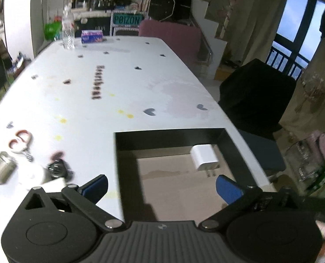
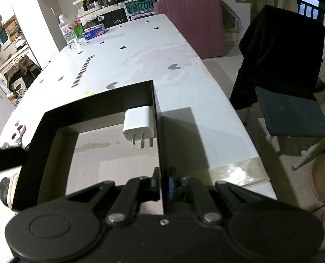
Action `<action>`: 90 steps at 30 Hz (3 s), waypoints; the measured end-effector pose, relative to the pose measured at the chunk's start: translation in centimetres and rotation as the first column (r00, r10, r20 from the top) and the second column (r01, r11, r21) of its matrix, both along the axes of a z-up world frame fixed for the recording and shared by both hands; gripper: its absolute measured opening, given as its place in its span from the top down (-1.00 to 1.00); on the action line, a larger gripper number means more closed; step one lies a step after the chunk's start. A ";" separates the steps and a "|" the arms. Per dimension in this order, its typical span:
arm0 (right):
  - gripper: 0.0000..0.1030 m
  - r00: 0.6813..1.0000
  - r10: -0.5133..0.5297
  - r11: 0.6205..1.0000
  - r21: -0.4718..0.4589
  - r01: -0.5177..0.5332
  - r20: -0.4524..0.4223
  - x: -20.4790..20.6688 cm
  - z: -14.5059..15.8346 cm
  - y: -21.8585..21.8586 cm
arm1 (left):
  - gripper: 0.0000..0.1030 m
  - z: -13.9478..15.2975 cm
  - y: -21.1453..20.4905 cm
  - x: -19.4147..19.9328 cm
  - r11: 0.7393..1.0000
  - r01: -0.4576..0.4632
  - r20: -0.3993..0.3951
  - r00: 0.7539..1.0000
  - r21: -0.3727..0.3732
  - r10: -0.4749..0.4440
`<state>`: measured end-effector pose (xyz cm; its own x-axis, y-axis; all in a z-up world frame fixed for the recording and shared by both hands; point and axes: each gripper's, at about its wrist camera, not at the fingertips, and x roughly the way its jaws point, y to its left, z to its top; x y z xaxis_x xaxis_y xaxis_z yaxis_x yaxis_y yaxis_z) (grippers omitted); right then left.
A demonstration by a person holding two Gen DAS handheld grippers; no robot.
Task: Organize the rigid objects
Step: 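Withdraw the left gripper from the box back toward the items, then close the left gripper on the black oval case, then carry the black case with the left gripper into the box beside the charger and release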
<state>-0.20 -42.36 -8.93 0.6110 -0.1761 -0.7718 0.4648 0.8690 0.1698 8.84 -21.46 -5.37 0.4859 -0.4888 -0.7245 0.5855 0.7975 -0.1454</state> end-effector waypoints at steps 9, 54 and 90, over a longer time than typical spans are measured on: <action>0.86 1.000 0.001 1.000 -0.002 -0.001 -0.001 0.0 0.0 0.0 | -1.00 -0.7 4.7 -0.5 0.998 -0.017 0.081 0.997 0.063 0.011; 0.86 1.000 0.008 1.000 -0.019 -0.008 -0.016 0.4 -0.2 0.1 | -0.58 -8.3 14.1 3.8 0.984 0.025 0.114 0.992 0.179 -0.046; 0.86 1.000 0.015 1.000 -0.020 -0.015 -0.011 0.2 -0.1 0.3 | -0.57 -2.6 -6.2 4.0 0.996 -0.090 -0.075 0.993 0.009 0.090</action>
<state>0.04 -42.05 -8.99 0.6051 -0.1825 -0.7750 0.4534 0.8791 0.1469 12.80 -27.62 -7.99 0.4720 -0.4414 -0.7632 0.4990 0.8474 -0.1815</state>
